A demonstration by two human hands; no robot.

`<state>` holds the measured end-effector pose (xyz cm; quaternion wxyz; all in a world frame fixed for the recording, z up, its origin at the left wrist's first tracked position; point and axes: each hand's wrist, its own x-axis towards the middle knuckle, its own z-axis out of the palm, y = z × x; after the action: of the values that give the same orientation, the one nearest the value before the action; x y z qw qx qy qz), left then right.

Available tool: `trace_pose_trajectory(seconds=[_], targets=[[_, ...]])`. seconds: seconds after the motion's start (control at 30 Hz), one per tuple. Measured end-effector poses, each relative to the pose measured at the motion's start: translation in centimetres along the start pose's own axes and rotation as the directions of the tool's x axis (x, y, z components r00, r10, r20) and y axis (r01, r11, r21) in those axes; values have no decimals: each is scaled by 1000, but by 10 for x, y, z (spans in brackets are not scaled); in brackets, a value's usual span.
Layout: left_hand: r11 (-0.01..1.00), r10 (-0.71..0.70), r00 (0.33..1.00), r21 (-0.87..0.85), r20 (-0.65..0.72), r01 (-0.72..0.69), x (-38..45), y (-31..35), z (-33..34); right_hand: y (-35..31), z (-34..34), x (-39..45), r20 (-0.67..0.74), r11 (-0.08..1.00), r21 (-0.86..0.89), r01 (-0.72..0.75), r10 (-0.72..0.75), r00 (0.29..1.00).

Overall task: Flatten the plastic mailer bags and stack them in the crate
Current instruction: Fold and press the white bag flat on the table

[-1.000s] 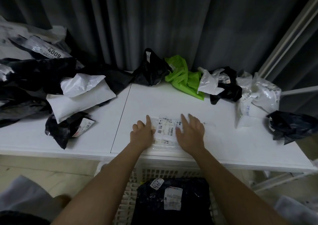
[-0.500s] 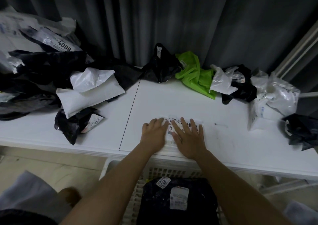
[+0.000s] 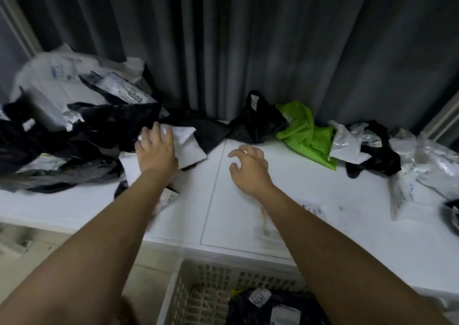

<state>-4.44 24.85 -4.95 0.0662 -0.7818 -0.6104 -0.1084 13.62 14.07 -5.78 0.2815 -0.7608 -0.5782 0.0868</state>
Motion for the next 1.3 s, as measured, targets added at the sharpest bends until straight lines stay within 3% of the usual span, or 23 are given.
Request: trace_pose_trajectory(seconds=[0.1, 0.23, 0.37, 0.53, 0.67, 0.8, 0.93, 1.13, 1.23, 1.3], targets=[[1000, 6, 999, -3, 38, -6, 6, -10, -4, -30, 9, 17, 53, 998, 11, 58, -58, 997], [994, 76, 996, 83, -44, -72, 9, -15, -11, -49, 17, 22, 98, 996, 54, 77, -82, 992], [988, 153, 977, 54, -151, -146, 14, -24, -24, -48, 19, 21, 105, 996, 67, 63, -70, 992], [919, 187, 934, -282, -305, -276, 8, -20, -45, -44, 13, 17, 35, 961, 277, -21, 11, 999], [712, 190, 951, -633, -245, -305, -4, 0, -62, -39, -9, 9, -92, 865, 497, -69, 132, 987], [444, 309, 951, -882, -15, -158, -24, 33, -70, -27, -50, -4, -103, 531, 841, -106, 349, 932], [355, 432, 897, -932, 94, -74, -49, 71, -69, 18, -85, -37, -21, 384, 915, -126, 358, 934], [181, 375, 891, -963, 255, 200, -79, 116, -57, 71, -94, -85, 45, 522, 788, -328, 481, 876], [83, 394, 820, -905, 414, 417, -97, 130, -49, 95, -88, -100, 8, 534, 756, -378, 570, 821], [74, 392, 772, -854, 500, 516, -106, 136, -37, 107, -83, -108, 21, 504, 756, -418, 619, 785]])
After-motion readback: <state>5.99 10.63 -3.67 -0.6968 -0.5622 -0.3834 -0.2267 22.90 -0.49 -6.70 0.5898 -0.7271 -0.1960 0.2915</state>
